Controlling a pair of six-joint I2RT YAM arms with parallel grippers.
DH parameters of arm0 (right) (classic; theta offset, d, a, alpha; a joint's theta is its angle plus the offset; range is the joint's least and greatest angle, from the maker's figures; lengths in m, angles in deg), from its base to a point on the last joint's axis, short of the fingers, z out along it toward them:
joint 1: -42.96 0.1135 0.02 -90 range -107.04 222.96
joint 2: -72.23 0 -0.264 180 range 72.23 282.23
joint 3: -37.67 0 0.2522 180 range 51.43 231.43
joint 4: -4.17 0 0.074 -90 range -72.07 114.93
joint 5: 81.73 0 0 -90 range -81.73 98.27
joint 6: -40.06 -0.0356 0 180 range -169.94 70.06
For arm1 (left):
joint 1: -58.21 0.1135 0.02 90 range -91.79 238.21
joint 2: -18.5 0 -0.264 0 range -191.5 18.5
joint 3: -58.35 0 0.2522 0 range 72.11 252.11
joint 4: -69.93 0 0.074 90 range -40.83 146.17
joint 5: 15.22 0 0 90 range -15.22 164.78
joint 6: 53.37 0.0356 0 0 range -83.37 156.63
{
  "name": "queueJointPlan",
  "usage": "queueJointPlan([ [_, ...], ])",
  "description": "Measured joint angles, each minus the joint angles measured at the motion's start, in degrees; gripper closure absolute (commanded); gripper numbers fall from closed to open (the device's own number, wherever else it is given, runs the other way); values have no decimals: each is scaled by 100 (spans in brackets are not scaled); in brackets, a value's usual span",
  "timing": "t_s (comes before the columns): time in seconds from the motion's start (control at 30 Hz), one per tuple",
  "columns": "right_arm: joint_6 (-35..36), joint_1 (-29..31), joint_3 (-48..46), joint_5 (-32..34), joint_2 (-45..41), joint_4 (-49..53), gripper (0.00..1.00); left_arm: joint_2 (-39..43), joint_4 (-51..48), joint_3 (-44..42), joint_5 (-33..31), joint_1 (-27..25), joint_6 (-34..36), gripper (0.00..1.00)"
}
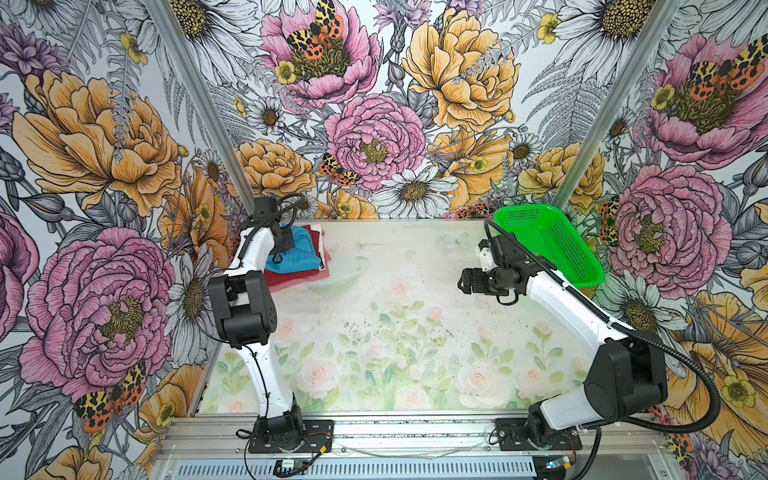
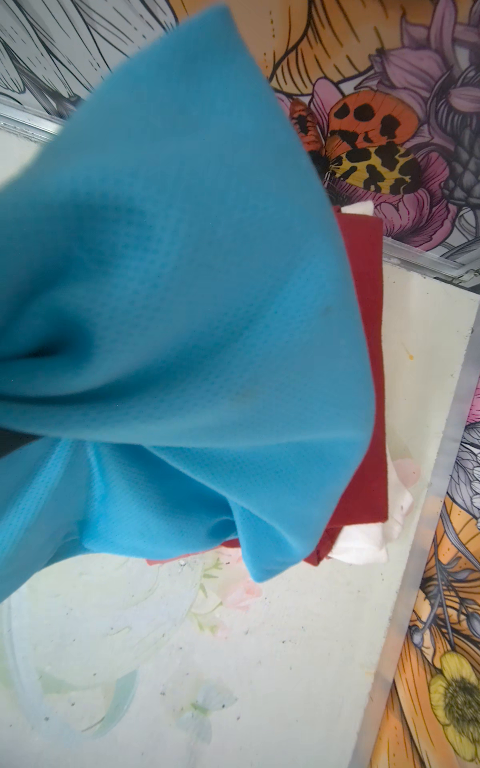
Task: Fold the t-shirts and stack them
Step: 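Lower the bundle onto the stack and open the left gripper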
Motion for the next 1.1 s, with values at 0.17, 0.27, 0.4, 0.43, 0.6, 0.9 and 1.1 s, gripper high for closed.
queueJointPlan([
  [0.17,17,0,-24,-2,0,-2,13,0,66,7,-2,63,-94,1],
  [0.27,17,-2,-85,-2,0,0,13,0,68,83,4,179,-153,1],
  [0.4,17,-2,-138,-4,0,-2,13,107,96,149,70,369,-199,1],
  [0.43,17,-2,-142,-7,0,-2,13,168,98,149,83,391,-203,1],
  [0.6,31,4,-144,-87,0,-26,13,568,111,149,350,439,-254,1],
  [0.9,334,546,-258,-334,-87,-339,13,619,590,-306,1213,155,-715,1],
  [1.1,776,1547,-369,-472,-387,-664,13,280,1338,-1043,1609,105,-1095,1],
])
